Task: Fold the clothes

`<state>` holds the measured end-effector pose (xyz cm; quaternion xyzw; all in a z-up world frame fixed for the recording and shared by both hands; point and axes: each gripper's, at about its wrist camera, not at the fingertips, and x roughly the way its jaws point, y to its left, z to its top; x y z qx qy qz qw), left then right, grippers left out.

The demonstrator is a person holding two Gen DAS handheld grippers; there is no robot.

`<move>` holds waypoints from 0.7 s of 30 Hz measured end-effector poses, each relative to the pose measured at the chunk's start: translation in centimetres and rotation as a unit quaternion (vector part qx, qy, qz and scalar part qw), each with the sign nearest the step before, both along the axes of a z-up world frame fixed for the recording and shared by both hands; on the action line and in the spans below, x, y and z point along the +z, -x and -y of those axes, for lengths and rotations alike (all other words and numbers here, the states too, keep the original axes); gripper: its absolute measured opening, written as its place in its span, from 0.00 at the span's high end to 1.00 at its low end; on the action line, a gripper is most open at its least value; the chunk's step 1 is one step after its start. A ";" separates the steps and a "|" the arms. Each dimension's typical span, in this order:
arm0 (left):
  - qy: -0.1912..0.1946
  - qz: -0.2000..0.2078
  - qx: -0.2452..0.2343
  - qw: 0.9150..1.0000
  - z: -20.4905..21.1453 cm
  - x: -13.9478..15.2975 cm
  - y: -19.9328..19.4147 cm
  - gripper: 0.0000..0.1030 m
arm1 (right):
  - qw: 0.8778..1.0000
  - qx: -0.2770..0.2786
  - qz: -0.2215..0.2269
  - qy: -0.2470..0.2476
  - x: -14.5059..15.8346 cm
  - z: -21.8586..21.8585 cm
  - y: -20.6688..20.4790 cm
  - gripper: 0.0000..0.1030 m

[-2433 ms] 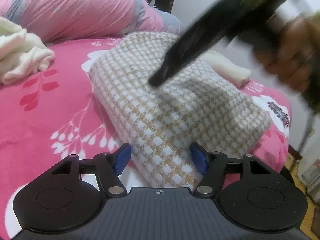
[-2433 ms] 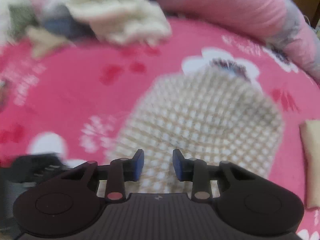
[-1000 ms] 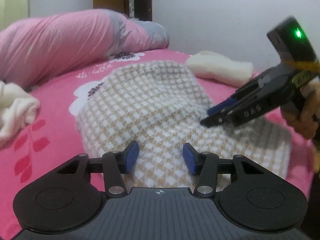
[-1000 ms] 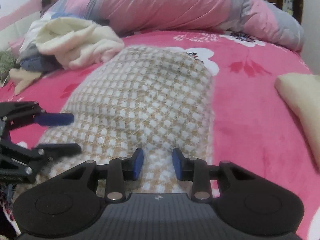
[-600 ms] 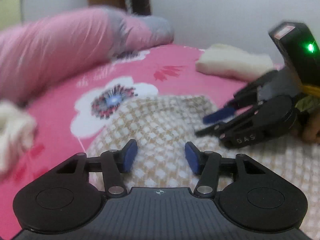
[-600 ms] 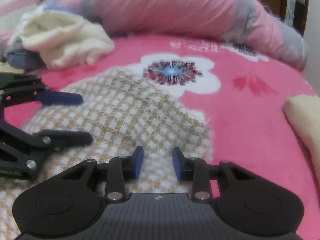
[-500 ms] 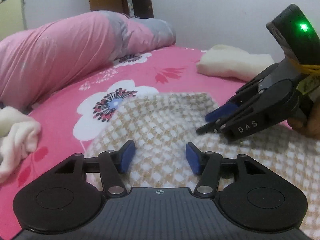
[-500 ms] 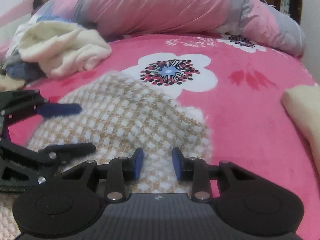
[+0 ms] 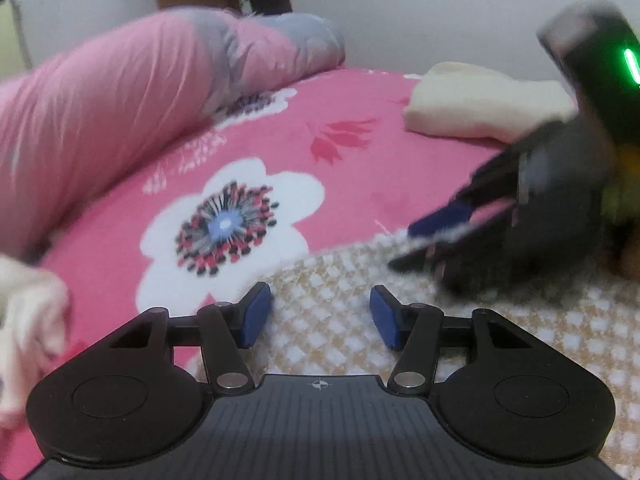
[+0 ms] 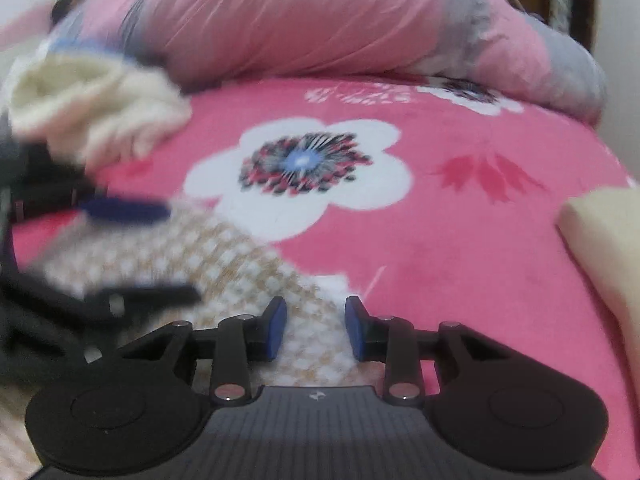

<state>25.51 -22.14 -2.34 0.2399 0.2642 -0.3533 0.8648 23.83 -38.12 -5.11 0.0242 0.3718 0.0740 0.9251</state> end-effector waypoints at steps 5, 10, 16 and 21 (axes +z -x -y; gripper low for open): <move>0.022 -0.001 0.006 1.000 -0.8 -0.3 -0.3 0.46 | 0.978 -0.093 0.060 -0.179 3.7 7.8 7.0 0.65; 0.023 0.009 0.014 1.000 -0.8 -0.3 0.1 0.45 | 0.951 -0.086 0.058 -0.291 2.6 9.6 15.5 0.55; 0.028 0.020 0.022 0.999 -0.9 -0.4 0.6 0.45 | 0.944 -0.052 0.028 -0.325 -0.5 6.9 20.5 0.50; 0.027 0.028 0.025 0.999 -0.9 -0.4 0.8 0.44 | 0.956 -0.035 0.029 -0.289 -1.4 5.1 20.1 0.51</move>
